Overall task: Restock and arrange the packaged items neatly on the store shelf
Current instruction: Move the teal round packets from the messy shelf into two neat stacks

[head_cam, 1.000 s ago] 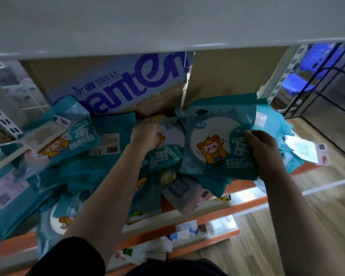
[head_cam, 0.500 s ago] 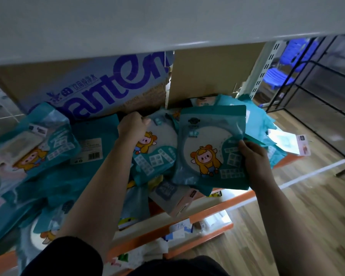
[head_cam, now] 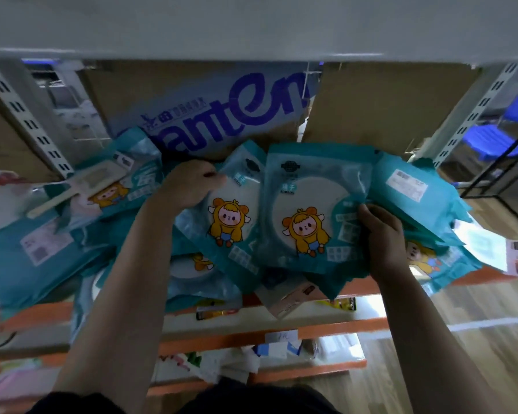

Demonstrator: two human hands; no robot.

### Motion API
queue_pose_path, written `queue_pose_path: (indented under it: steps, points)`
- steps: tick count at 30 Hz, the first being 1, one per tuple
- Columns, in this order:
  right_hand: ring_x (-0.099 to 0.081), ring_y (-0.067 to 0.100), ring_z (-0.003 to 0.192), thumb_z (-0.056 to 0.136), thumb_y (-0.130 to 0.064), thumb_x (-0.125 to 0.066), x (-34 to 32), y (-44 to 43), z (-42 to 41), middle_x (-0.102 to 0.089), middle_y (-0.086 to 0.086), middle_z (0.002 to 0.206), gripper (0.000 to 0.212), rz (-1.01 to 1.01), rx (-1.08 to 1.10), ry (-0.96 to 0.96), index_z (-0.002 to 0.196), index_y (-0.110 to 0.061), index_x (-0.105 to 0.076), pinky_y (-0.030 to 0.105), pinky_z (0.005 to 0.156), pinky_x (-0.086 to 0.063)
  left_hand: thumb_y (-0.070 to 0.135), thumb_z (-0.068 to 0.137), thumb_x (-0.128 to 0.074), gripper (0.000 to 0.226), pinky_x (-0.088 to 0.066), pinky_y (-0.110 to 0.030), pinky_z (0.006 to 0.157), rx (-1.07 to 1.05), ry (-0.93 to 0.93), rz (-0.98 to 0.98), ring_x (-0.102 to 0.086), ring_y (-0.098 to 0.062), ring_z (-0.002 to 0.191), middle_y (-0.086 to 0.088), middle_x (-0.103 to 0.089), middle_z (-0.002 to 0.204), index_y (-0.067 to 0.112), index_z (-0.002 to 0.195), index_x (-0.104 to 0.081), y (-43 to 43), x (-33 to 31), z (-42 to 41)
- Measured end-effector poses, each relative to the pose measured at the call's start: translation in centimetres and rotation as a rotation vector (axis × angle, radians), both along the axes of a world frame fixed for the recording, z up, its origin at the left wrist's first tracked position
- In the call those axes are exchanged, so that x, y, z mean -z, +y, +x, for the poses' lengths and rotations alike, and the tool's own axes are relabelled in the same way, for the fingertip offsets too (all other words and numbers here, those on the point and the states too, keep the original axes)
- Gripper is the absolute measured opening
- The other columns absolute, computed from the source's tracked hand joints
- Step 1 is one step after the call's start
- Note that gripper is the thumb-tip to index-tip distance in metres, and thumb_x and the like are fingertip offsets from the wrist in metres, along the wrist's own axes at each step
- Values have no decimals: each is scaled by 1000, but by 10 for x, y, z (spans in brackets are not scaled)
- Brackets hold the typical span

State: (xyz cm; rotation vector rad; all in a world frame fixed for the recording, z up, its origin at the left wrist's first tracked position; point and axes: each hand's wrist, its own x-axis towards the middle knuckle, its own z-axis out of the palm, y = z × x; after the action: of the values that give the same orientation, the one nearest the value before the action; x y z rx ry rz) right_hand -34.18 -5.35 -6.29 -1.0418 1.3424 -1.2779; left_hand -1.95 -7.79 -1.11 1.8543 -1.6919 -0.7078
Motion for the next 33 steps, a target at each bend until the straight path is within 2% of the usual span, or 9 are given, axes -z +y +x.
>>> queue_pose_path:
  steps: [2, 5, 10, 12, 16, 21, 25, 28, 33]
  points:
    - [-66, 18, 71, 98, -22, -52, -4, -4, 12, -68, 4, 82, 18, -20, -80, -5, 96, -9, -65, 30, 64, -55, 31, 95, -55, 33, -32, -32, 63, -108, 10, -102, -46, -21, 64, -5, -49, 67, 7, 73, -54, 22, 0, 14]
    - [-67, 16, 72, 98, -19, -52, -13, -11, 38, -71, -1, 79, 17, -59, -174, 11, 90, -14, -66, 31, 66, -56, 26, 96, -54, 28, -32, -32, 63, -326, 44, -267, -47, -21, 67, -13, -54, 74, -1, 89, -59, 56, 3, 36]
    - [-66, 30, 89, 96, -21, -57, -18, -8, 94, -70, 9, 91, 15, -69, -227, 12, 85, -16, -67, 53, 86, -52, 23, 96, -52, 20, -32, -34, 61, -566, 157, -416, -45, -21, 65, -12, -52, 72, 6, 86, -57, 119, 11, 70]
    - [-64, 27, 84, 96, -20, -57, -17, 0, 118, -68, 5, 85, 20, -87, -253, 6, 79, -19, -67, 52, 85, -52, 27, 95, -52, 20, -37, -37, 62, -637, 194, -456, -49, -23, 69, -15, -57, 78, 9, 90, -60, 145, 14, 84]
    - [-52, 28, 84, 96, -19, -57, -16, 17, 165, -55, 16, 88, 17, -131, -300, 29, 82, -10, -61, 49, 80, -45, 31, 92, -51, 22, -45, -38, 64, -743, 261, -504, -58, -29, 76, -15, -63, 86, 12, 95, -61, 195, 19, 118]
    - [-49, 20, 79, 98, -17, -54, -15, 57, 231, -49, 11, 80, 23, -183, -323, 52, 76, -8, -52, 34, 74, -36, 27, 96, -53, 12, -53, -36, 68, -807, 334, -536, -64, -22, 80, -2, -66, 88, 18, 96, -61, 250, 19, 172]
    - [-57, 0, 65, 99, -22, -53, -13, 97, 283, -58, -6, 77, 17, -162, -297, 37, 82, -19, -58, 23, 63, -45, 30, 95, -53, 16, -56, -47, 75, -786, 344, -511, -64, -25, 84, -5, -66, 90, 16, 97, -61, 292, 18, 222]
    - [-66, 4, 68, 99, -20, -54, -10, 122, 314, -67, -6, 78, 15, -124, -279, -48, 87, -14, -60, 20, 57, -52, 30, 94, -53, 20, -52, -59, 80, -777, 363, -481, -62, -38, 91, -17, -66, 97, 13, 99, -61, 314, 16, 258]
    - [-69, 12, 74, 98, -22, -56, -6, 149, 352, -70, -3, 83, 13, -83, -261, -63, 91, -13, -61, 27, 63, -57, 32, 94, -53, 15, -53, -60, 76, -761, 389, -484, -62, -38, 89, -17, -66, 96, 19, 95, -60, 333, 14, 302]
